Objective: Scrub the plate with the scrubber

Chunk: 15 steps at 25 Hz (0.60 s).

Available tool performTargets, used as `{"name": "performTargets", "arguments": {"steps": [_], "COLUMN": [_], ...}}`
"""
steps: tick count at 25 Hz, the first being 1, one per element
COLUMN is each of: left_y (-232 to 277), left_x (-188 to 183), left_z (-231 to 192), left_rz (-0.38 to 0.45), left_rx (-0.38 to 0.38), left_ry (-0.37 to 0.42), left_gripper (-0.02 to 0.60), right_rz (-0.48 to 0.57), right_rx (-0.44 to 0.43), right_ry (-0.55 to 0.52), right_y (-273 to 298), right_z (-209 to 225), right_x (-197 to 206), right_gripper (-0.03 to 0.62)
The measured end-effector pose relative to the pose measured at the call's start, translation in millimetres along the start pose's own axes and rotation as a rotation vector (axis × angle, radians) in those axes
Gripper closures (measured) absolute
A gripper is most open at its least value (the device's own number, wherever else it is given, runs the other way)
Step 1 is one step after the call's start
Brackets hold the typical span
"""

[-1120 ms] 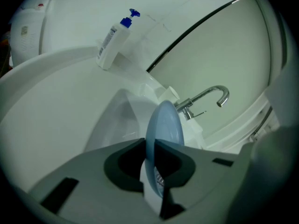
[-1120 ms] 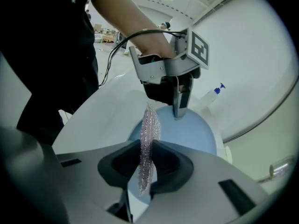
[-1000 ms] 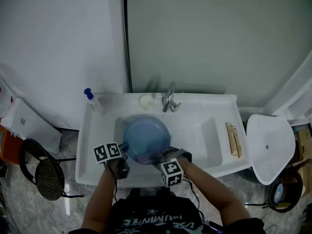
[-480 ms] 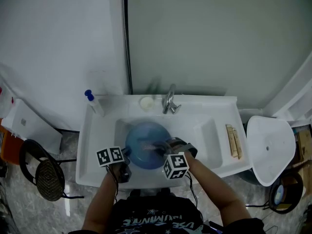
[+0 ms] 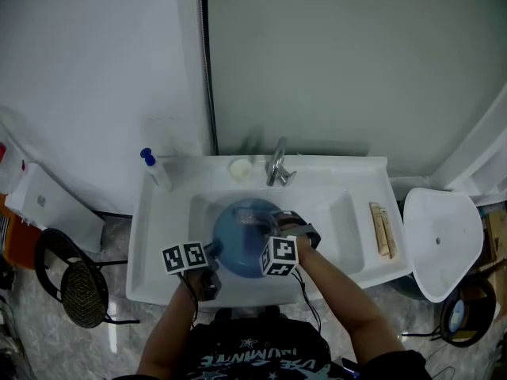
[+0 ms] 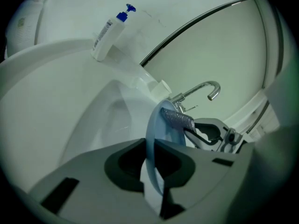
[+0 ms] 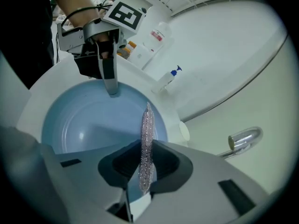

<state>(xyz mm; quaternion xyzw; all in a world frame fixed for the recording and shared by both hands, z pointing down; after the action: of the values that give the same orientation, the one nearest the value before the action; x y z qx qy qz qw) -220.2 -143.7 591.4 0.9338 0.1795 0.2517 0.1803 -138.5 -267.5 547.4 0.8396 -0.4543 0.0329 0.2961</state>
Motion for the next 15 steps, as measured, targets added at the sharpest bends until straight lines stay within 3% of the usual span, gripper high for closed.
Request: {"name": "performTargets", "arguments": {"steps": [15], "left_y": [-15.0], "left_x": [-7.0], "left_z": [-14.1], "left_rz": [0.073], "left_rx": [-0.008], "left_ry": [-0.084], "left_gripper": [0.540], "right_rz": [0.140], "right_rx": [-0.205], "right_ry": [-0.044], "right_y": [-39.9], "right_z": [-60.7], "right_x": [-26.5], "right_gripper": [0.517]}}
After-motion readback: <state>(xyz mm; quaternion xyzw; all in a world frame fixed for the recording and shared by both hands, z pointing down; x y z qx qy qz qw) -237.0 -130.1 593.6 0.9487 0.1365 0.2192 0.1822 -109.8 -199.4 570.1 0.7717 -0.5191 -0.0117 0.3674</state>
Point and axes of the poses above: the fingertips, and each gripper's own axes: y forward along the fingers, z to its right, x out of its underside, the point moved 4 cm from there along -y, backward along the fingers, and after that the axes turned 14 degrees about x, right-handed, at the moved point
